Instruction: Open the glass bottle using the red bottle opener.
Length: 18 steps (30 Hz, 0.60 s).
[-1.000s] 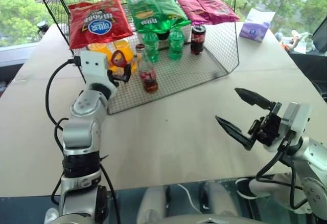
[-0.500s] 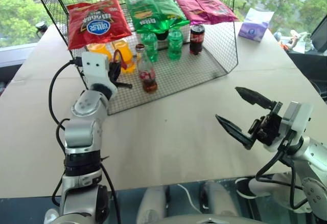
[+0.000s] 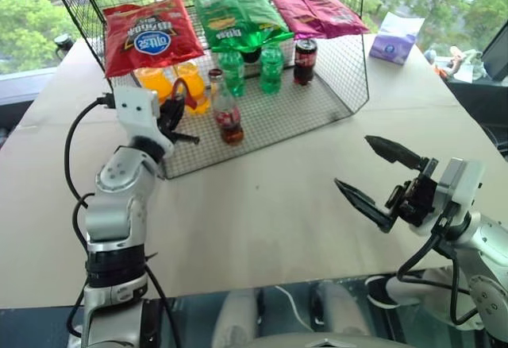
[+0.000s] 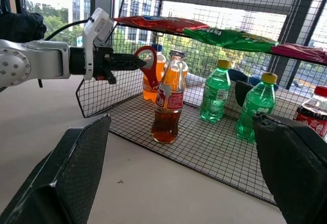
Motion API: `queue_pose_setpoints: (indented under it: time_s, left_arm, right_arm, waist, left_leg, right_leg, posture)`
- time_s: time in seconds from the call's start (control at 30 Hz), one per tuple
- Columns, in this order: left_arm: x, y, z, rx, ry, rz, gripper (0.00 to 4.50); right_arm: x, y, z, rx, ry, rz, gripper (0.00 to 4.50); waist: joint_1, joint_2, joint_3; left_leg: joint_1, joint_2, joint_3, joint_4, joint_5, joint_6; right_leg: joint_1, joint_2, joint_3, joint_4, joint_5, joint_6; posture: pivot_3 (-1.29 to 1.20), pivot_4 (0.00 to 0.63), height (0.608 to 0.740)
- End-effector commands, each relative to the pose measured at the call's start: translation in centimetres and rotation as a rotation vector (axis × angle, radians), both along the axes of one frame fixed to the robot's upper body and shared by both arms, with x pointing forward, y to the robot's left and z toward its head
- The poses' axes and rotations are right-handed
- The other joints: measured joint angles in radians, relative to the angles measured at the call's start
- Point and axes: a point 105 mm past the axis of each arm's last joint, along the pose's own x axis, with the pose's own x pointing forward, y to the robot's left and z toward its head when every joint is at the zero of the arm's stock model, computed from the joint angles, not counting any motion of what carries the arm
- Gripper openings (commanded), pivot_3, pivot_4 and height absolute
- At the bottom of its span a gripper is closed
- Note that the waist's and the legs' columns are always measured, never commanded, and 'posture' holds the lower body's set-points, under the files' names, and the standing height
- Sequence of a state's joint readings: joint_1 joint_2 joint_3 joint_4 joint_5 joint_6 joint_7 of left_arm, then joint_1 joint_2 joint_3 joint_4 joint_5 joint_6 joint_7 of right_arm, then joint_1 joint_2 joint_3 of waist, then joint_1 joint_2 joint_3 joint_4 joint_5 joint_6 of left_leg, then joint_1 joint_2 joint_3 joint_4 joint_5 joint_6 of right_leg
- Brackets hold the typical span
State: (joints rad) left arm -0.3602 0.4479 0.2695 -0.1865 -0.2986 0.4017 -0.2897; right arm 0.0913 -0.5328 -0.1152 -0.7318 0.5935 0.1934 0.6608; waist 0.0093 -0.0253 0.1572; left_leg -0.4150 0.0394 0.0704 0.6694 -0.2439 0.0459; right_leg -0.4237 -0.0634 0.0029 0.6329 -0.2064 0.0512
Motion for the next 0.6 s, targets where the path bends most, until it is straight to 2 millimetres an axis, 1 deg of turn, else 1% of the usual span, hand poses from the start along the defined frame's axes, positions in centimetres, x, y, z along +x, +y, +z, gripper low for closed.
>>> queue_pose_setpoints:
  time_s: [0.03,0.3,0.6]
  left_arm:
    - [-1.1,0.8,1.9,0.012,-0.084,0.014,0.01]
    - [-2.1,0.6,1.6,0.009,-0.071,-0.138,0.01]
    - [-2.8,-0.5,0.8,0.000,-0.018,-0.312,0.01]
  right_arm:
    - [-0.2,0.1,0.7,0.000,-0.037,0.012,4.50]
    - [0.3,0.0,0.4,0.001,-0.013,-0.002,4.50]
    - [0.9,0.1,0.2,-0.004,0.013,-0.019,4.50]
  waist:
    - [0.000,0.000,0.000]
    - [-0.012,0.000,0.000]
    - [-0.014,0.000,0.000]
  left_leg:
    - [0.000,0.000,0.000,0.000,0.000,0.000]
    - [0.000,0.000,0.000,0.000,0.000,0.000]
    - [0.000,0.000,0.000,0.000,0.000,0.000]
  right_leg:
    - [0.000,0.000,0.000,0.000,0.000,0.000]
    - [0.000,0.000,0.000,0.000,0.000,0.000]
    - [0.000,0.000,0.000,0.000,0.000,0.000]
  posture:
    - [0.00,0.150,0.740]
    - [0.00,0.150,0.740]
    - [0.00,0.150,0.740]
